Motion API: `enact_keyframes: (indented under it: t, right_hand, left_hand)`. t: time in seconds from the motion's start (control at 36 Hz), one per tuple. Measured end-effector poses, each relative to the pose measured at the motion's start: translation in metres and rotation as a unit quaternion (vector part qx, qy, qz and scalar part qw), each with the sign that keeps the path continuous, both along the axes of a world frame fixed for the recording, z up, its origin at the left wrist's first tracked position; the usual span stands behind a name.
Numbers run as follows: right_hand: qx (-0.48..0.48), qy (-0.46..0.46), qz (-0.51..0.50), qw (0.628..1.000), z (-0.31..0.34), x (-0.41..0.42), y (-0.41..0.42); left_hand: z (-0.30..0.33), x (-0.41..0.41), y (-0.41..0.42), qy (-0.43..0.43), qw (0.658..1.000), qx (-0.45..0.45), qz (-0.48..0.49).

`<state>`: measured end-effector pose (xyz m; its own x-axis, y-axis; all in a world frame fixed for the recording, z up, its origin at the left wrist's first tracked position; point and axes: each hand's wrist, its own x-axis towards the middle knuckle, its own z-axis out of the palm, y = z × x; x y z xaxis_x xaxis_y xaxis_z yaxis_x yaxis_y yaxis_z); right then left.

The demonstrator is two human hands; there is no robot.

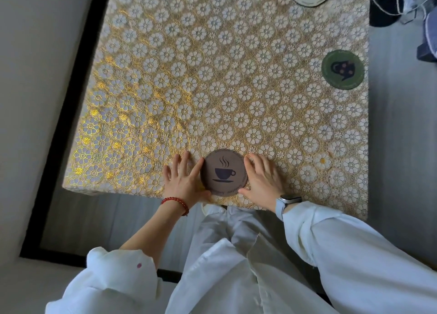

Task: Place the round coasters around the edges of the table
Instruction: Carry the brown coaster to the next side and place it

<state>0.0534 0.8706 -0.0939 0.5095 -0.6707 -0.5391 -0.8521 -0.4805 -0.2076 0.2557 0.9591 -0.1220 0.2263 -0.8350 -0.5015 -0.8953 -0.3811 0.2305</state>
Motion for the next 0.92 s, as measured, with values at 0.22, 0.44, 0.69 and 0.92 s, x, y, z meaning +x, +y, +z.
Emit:
enact_keyframes:
  t: [0.22, 0.44, 0.69, 0.92]
  right_hand:
    - [0.021, -0.002, 0.005, 1.000, 0.012, -0.001, -0.013]
    - [0.130, -0.103, -0.159, 0.973, 0.022, 0.014, -0.012]
    - [0.113, -0.117, -0.167, 0.972, 0.017, 0.015, 0.005]
    - [0.133, -0.140, -0.196, 0.961, 0.016, 0.011, 0.004]
  left_hand:
    - [0.019, 0.021, -0.003, 0.033, 0.999, 0.012, 0.014]
    - [0.023, -0.004, -0.007, 0.023, 0.999, 0.009, 0.043]
    - [0.016, -0.012, -0.005, 0.020, 0.998, 0.019, 0.051]
    - [0.017, -0.015, -0.007, 0.006, 0.998, 0.028, 0.051]
